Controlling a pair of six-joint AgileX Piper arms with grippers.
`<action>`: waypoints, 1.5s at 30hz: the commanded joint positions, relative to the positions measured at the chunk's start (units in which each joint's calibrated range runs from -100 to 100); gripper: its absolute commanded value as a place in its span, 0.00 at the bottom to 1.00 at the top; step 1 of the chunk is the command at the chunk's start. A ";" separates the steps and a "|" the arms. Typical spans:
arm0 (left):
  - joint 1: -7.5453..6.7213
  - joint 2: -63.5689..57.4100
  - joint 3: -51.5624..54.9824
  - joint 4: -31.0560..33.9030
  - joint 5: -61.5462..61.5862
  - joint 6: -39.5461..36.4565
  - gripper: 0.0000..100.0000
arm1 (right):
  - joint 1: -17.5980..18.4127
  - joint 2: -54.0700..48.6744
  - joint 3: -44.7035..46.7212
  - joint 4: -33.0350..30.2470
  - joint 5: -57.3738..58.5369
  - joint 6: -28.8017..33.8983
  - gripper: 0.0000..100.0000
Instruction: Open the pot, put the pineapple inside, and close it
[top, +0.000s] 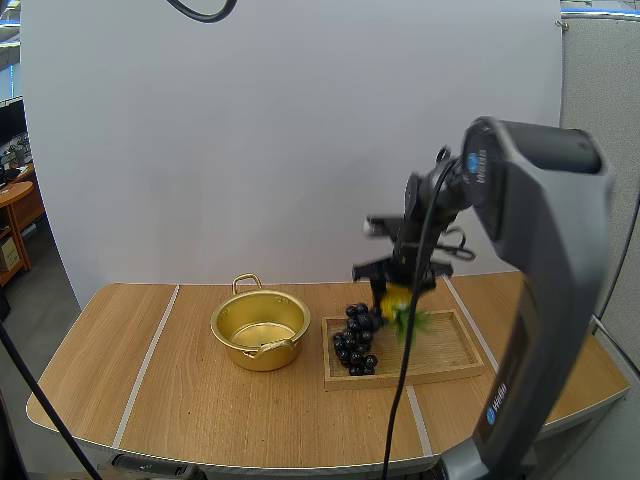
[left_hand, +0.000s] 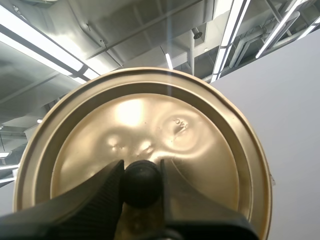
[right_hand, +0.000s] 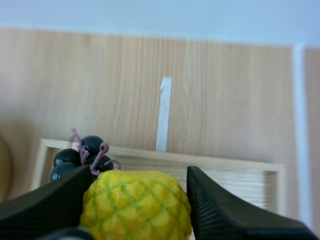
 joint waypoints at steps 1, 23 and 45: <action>0.07 -0.20 -0.42 0.09 -1.94 -0.21 0.00 | -0.14 -8.04 0.03 -0.11 2.34 -1.44 0.00; 0.07 -0.20 -0.42 0.09 -1.94 -0.21 0.00 | 0.96 -15.92 -2.76 0.52 13.47 -2.28 0.00; 0.07 -0.20 -0.42 0.09 -1.94 -0.21 0.00 | 0.96 1.61 9.59 -0.25 -5.22 -2.28 0.00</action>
